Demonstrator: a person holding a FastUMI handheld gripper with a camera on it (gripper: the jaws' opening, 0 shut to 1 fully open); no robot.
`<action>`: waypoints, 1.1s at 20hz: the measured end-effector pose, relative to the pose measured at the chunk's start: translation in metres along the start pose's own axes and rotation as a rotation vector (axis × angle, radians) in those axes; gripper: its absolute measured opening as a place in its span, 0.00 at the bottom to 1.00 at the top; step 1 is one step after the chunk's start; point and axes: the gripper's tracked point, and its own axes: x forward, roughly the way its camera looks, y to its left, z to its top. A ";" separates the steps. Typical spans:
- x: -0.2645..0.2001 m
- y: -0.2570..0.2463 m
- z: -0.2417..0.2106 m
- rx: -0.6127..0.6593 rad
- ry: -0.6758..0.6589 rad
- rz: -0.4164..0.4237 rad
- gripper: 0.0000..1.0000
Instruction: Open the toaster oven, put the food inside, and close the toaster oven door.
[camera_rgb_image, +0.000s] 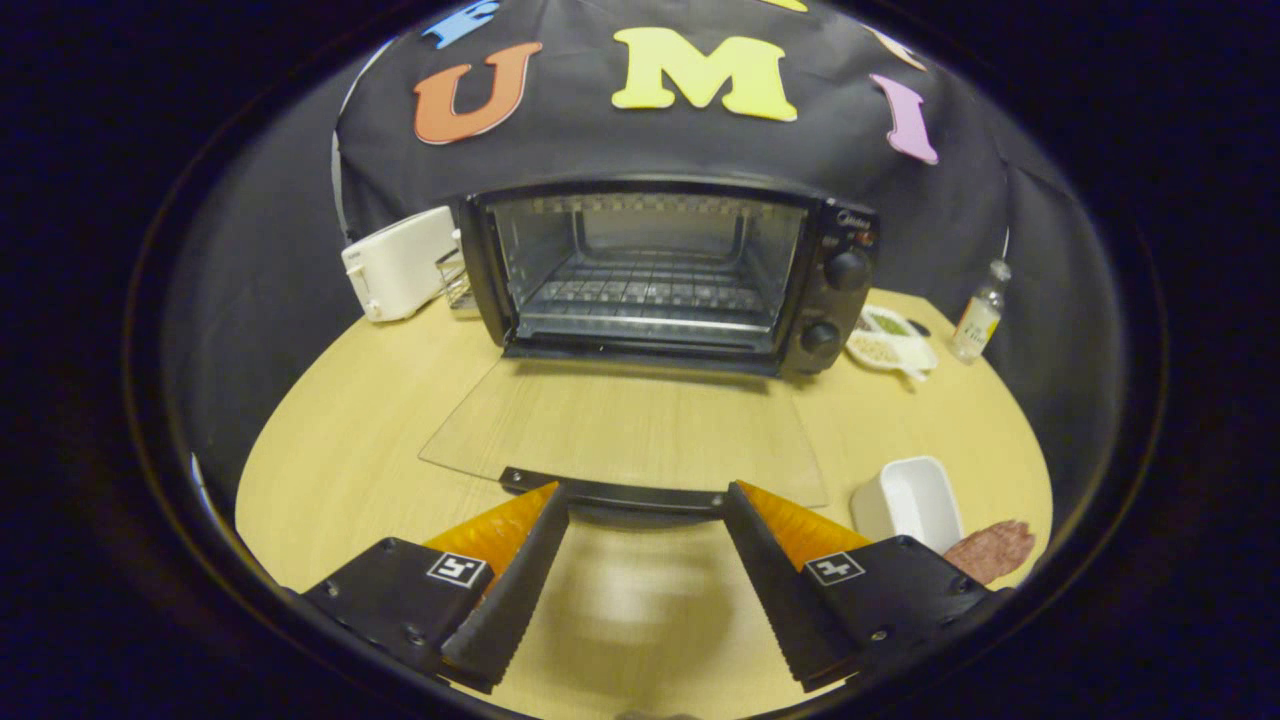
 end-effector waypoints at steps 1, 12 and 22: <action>-0.009 -0.013 0.010 -0.005 -0.025 -0.006 1.00; -0.053 -0.240 0.008 0.029 -0.033 -0.093 1.00; -0.048 -0.221 -0.079 0.353 0.303 0.444 0.76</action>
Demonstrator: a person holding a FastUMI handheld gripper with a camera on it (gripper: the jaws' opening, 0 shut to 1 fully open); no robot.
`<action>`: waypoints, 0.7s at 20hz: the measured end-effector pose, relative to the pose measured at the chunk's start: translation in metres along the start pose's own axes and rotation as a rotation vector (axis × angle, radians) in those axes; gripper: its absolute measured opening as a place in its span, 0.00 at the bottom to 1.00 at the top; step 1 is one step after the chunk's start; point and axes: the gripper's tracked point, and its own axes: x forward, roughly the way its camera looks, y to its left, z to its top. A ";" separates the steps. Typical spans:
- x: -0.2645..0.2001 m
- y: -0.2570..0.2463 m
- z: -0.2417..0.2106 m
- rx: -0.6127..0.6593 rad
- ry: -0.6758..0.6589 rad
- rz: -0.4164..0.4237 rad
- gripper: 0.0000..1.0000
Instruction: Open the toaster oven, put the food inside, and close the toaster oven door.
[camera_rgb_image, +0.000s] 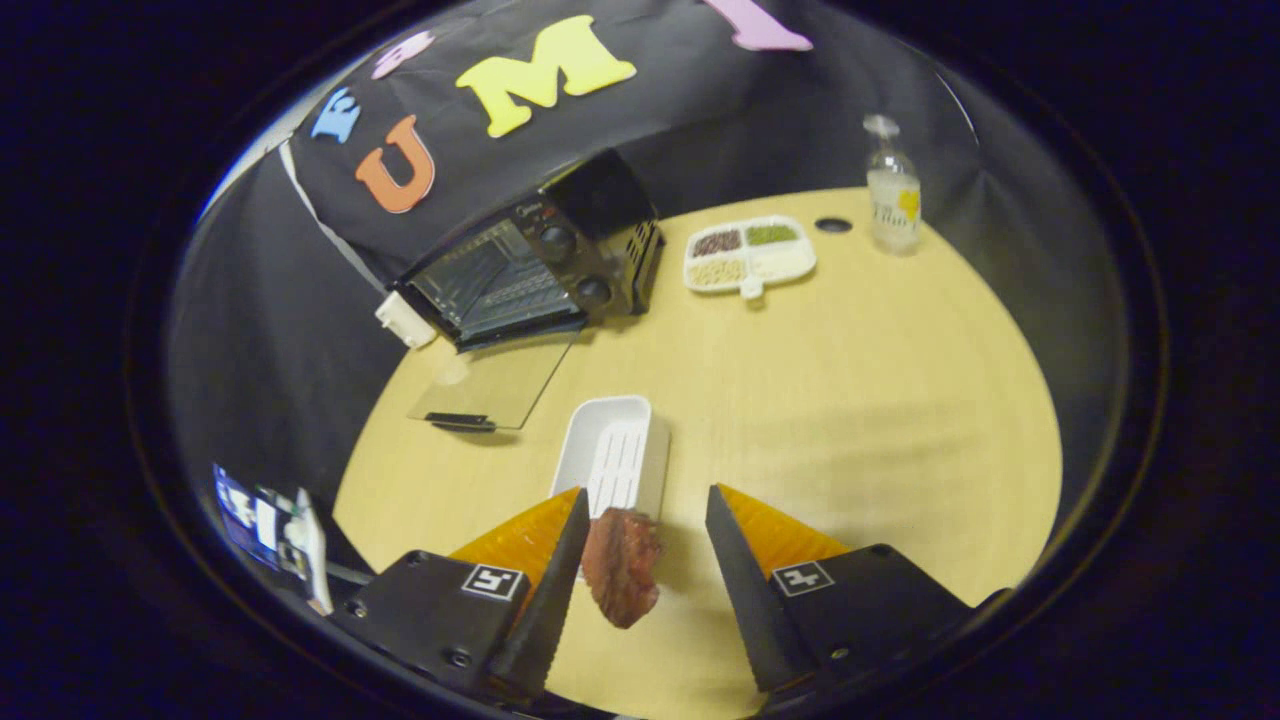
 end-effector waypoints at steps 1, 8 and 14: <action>0.004 0.001 -0.009 0.058 0.043 0.037 0.70; 0.000 0.008 -0.019 0.241 0.098 0.140 0.18; -0.039 0.053 0.013 0.204 -0.042 0.144 0.17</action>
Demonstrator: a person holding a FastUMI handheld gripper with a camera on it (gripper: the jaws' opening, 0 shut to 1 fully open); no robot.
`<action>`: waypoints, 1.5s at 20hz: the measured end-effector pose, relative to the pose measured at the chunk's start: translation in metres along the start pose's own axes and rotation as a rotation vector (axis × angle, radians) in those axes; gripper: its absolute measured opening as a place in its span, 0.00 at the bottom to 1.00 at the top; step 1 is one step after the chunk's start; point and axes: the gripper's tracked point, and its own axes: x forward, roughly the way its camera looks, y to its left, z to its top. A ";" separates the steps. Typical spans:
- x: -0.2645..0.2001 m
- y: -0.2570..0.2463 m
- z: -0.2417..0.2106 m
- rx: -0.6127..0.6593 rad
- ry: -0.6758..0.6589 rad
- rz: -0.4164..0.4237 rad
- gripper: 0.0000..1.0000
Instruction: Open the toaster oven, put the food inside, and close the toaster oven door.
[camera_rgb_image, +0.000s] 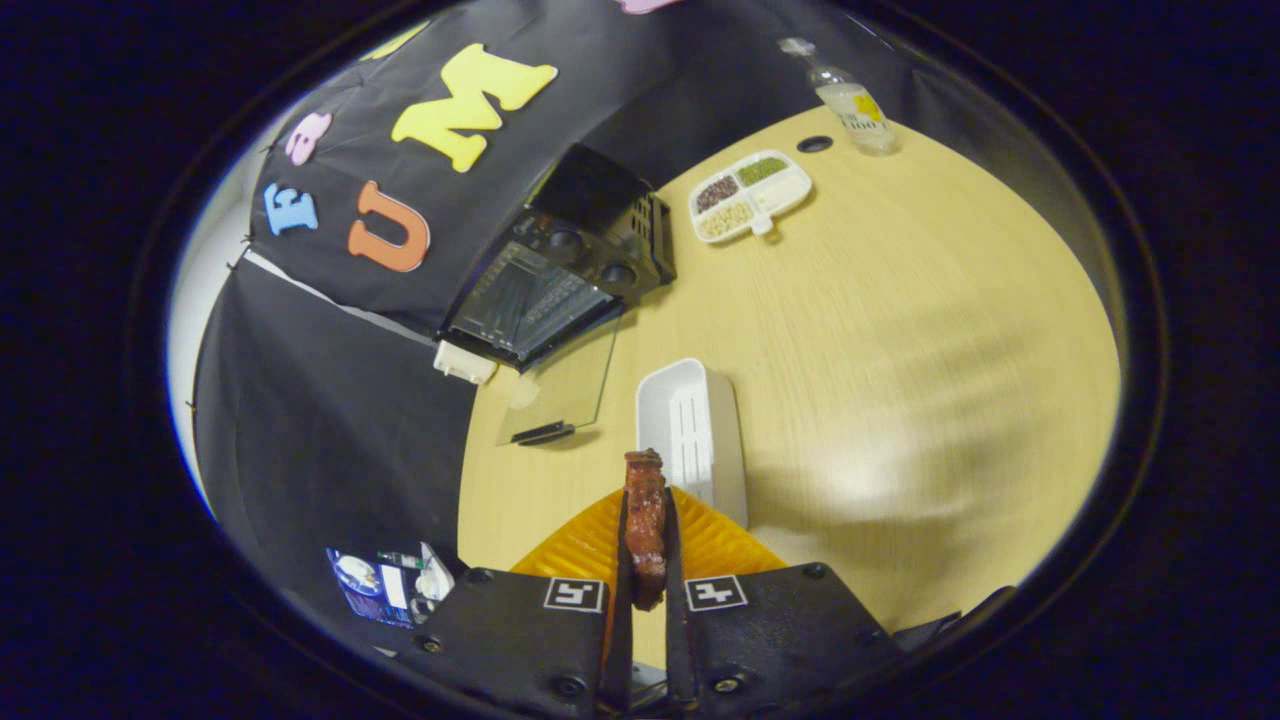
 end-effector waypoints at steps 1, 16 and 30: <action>-0.003 0.015 0.003 0.000 -0.038 0.005 0.17; 0.111 0.196 0.026 0.210 -0.372 0.123 0.16; 0.314 0.164 0.142 0.369 -0.569 -0.068 0.17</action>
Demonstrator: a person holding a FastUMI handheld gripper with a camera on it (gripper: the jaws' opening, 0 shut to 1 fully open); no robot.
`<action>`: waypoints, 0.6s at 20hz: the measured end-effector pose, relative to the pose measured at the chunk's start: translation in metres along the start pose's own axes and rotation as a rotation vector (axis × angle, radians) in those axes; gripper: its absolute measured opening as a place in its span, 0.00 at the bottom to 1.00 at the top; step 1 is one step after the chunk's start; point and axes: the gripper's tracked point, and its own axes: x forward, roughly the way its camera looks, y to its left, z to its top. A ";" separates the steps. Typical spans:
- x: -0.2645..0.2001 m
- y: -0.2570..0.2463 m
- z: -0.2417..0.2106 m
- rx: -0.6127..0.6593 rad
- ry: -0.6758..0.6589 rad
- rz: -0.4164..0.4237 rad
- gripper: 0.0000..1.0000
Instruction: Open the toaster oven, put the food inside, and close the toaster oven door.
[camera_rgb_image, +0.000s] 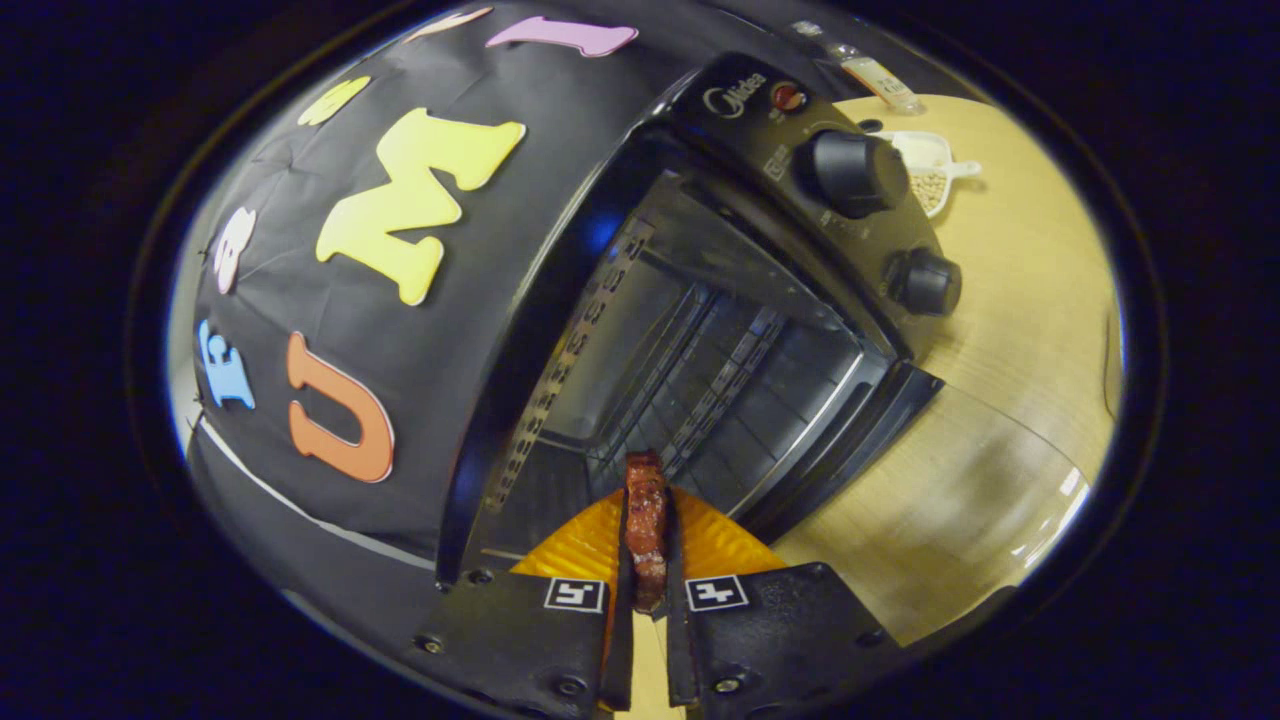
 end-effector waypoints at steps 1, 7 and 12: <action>0.005 0.002 0.001 0.004 -0.015 0.002 0.17; 0.026 -0.007 0.003 -0.051 -0.042 -0.043 0.19; 0.021 -0.021 0.009 -0.281 -0.039 -0.162 0.42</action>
